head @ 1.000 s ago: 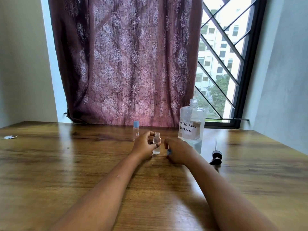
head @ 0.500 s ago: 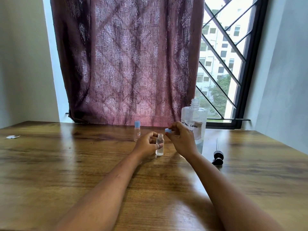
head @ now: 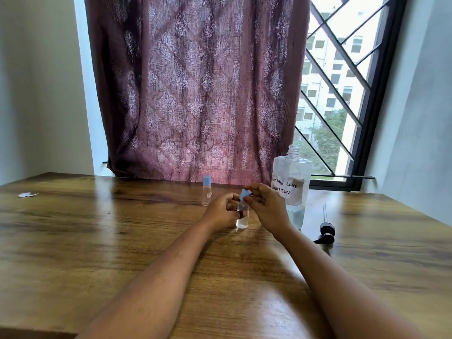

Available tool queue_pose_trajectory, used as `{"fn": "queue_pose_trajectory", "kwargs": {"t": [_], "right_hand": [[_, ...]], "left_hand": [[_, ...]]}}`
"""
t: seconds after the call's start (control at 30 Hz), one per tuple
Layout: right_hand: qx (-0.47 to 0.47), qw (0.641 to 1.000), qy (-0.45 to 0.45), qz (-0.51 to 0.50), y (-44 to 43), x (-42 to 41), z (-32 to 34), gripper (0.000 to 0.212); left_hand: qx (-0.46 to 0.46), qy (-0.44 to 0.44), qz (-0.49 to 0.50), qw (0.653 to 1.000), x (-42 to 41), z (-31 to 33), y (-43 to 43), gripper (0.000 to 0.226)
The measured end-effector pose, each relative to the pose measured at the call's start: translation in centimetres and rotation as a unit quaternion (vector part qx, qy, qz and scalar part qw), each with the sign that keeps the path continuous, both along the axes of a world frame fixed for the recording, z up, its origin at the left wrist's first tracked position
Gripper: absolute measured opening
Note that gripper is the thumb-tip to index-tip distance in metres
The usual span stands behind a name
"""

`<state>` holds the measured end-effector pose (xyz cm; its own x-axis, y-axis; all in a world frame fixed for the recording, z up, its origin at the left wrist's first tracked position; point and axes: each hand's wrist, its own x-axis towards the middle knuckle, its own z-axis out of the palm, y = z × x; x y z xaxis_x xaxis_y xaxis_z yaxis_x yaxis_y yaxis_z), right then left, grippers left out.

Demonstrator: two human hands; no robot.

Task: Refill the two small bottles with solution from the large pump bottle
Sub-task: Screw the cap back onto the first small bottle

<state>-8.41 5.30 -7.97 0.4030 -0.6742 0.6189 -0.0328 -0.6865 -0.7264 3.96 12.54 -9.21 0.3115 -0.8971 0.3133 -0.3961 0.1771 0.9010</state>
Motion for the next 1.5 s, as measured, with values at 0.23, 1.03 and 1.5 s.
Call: {"fn": "queue_pose_trajectory", "kwargs": {"t": [0.23, 1.03, 1.5], "right_hand": [[-0.065, 0.995, 0.065, -0.032, 0.0, -0.2, 0.3, 0.029], [-0.041, 0.993, -0.007, -0.114, 1.4, 0.4, 0.5, 0.011], [-0.076, 0.995, 0.019, -0.068, 0.7, 0.5, 0.3, 0.031]], "left_hand": [[-0.006, -0.005, -0.002, 1.0, 0.0, 0.0, 0.0, 0.033], [0.004, -0.038, 0.008, 0.999, 0.5, -0.3, -0.6, 0.032], [0.011, -0.029, 0.002, 1.0, 0.9, -0.5, -1.0, 0.035]]}}
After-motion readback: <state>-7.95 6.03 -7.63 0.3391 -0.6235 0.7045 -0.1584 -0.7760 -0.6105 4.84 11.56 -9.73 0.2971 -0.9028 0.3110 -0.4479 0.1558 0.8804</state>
